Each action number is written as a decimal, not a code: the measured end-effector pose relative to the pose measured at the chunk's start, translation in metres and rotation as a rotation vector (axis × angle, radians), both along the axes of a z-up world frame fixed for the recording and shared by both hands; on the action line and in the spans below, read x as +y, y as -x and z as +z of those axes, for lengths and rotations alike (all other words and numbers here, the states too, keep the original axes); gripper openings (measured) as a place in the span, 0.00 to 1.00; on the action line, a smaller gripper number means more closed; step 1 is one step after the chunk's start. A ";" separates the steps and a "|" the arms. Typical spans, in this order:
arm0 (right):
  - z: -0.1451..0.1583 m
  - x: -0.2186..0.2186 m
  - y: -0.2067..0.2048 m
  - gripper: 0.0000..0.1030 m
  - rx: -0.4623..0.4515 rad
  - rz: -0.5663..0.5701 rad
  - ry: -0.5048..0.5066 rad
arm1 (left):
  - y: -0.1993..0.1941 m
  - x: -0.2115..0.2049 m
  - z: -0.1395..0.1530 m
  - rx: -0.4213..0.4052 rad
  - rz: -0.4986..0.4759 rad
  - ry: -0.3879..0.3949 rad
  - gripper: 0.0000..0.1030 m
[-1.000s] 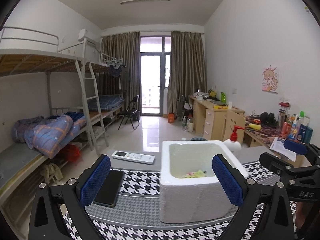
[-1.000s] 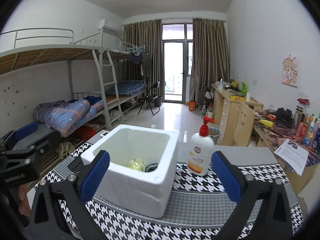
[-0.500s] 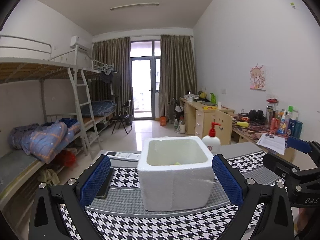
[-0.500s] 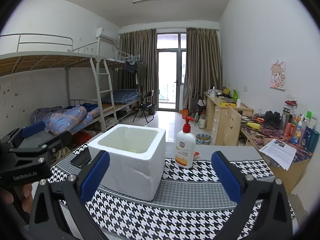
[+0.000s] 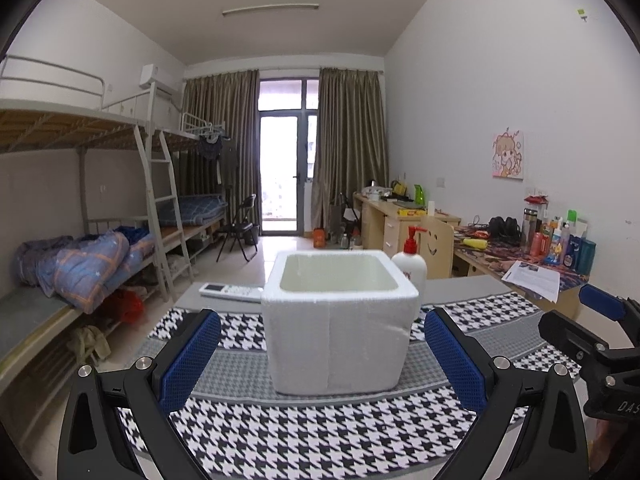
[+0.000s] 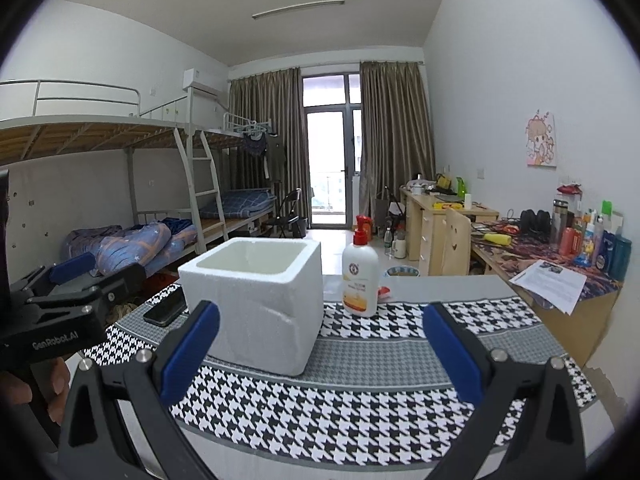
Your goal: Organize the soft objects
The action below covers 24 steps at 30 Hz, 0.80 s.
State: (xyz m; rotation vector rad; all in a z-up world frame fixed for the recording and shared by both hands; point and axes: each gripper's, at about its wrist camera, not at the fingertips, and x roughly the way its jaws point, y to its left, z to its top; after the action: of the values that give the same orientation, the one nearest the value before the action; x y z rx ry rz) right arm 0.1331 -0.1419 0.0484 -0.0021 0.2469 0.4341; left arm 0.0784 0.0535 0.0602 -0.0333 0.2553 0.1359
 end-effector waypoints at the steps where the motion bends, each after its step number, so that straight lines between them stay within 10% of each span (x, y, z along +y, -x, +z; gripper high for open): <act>1: -0.003 -0.001 0.001 1.00 0.003 0.002 -0.006 | 0.002 -0.001 -0.003 -0.002 0.001 -0.004 0.99; 24: -0.041 -0.012 0.052 1.00 0.021 0.004 -0.007 | 0.053 -0.011 -0.050 -0.020 0.010 -0.002 0.99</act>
State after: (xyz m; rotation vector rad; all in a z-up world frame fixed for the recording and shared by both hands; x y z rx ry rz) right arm 0.0809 -0.1537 0.0070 0.0087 0.2658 0.4396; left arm 0.0254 0.0425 0.0099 -0.0336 0.2353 0.1459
